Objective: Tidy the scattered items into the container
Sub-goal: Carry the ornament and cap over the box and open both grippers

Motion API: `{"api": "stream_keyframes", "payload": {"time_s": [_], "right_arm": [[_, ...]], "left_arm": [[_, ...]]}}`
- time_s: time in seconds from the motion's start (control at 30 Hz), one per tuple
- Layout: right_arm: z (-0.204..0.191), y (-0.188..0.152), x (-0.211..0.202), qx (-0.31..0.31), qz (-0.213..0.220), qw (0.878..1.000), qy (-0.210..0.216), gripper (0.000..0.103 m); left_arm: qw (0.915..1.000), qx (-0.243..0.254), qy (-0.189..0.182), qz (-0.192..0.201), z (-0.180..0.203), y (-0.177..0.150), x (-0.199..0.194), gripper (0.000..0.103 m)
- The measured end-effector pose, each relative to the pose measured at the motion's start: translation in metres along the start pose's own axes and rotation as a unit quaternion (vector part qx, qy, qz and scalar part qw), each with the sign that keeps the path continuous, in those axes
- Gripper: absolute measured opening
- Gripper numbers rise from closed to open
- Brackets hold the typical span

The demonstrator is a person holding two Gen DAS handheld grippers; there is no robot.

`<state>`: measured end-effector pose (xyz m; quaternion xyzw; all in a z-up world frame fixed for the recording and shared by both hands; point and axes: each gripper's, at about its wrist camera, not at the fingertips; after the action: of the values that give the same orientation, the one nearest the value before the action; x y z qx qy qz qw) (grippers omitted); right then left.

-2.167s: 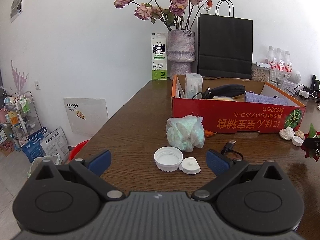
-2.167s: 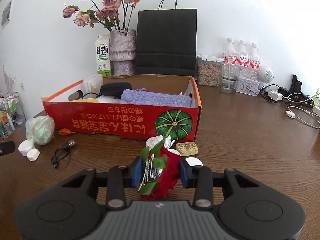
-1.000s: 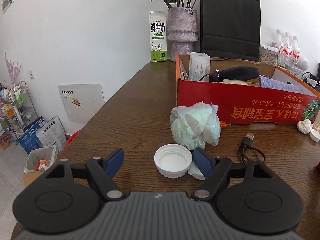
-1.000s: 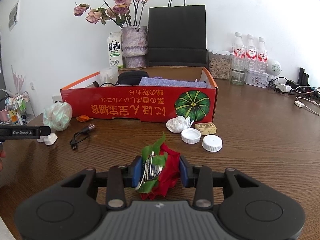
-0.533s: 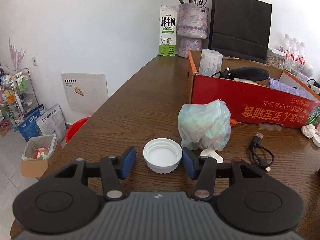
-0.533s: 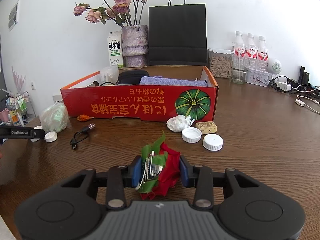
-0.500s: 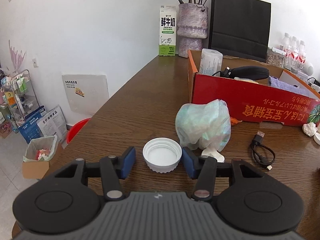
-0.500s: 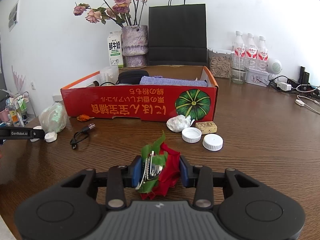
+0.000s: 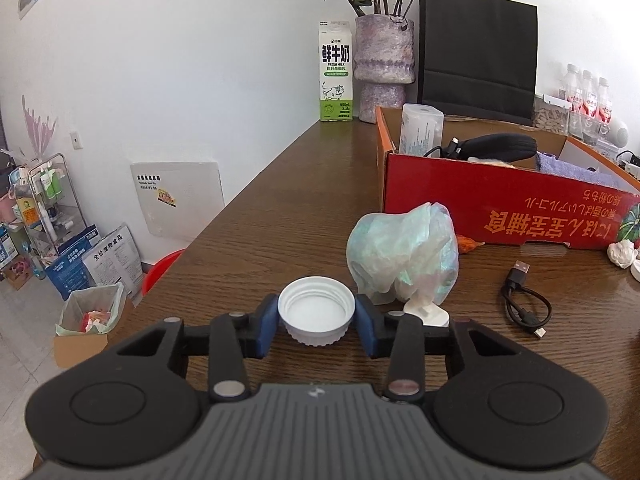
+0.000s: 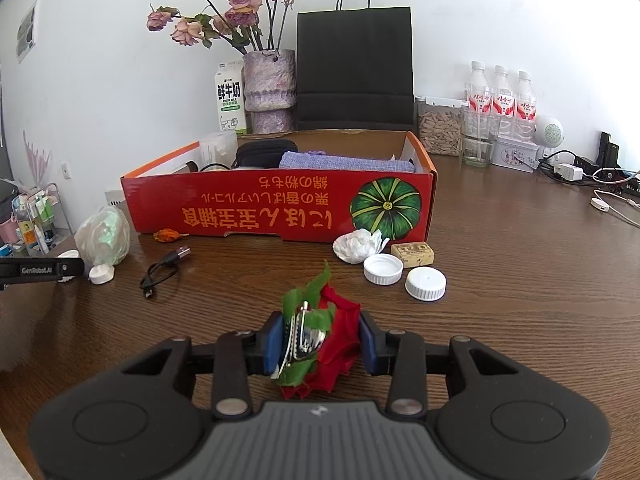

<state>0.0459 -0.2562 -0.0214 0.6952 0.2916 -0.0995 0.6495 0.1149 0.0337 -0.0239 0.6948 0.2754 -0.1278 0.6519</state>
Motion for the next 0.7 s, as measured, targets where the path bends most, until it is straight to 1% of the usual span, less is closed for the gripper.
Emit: {"api": "stream_keyframes", "payload": {"time_s": [0.13,0.33,0.57,0.7], "right_arm": [[0.0,0.0,0.0,0.0,0.0,1.0,0.0,0.037],[0.0,-0.001,-0.002,-0.003,0.006,1.0,-0.002,0.037],[-0.003,0.003,-0.006,-0.005,0.016,1.0,0.003,0.037],[-0.008,0.014,-0.014,-0.014,0.036,0.999,0.009,0.037]], "left_arm": [[0.9999,-0.004,0.006,0.015,-0.002,0.003,-0.008,0.041],[0.9989,-0.009,0.006,0.046,-0.004,0.011,-0.027,0.041],[0.996,-0.012,-0.008,0.088,-0.004,0.023,-0.053,0.041],[0.9941,-0.011,-0.02,0.106,0.001,0.029,-0.063,0.041]]}}
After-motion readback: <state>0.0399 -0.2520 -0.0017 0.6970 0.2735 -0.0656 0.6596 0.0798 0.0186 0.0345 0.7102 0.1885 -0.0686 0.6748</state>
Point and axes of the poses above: each gripper's, at about its wrist camera, not at the fingertips, and x roughly the way its jaws point, z to its right, y to its top, and after that the axes turned 8 degrees about y, right-handed
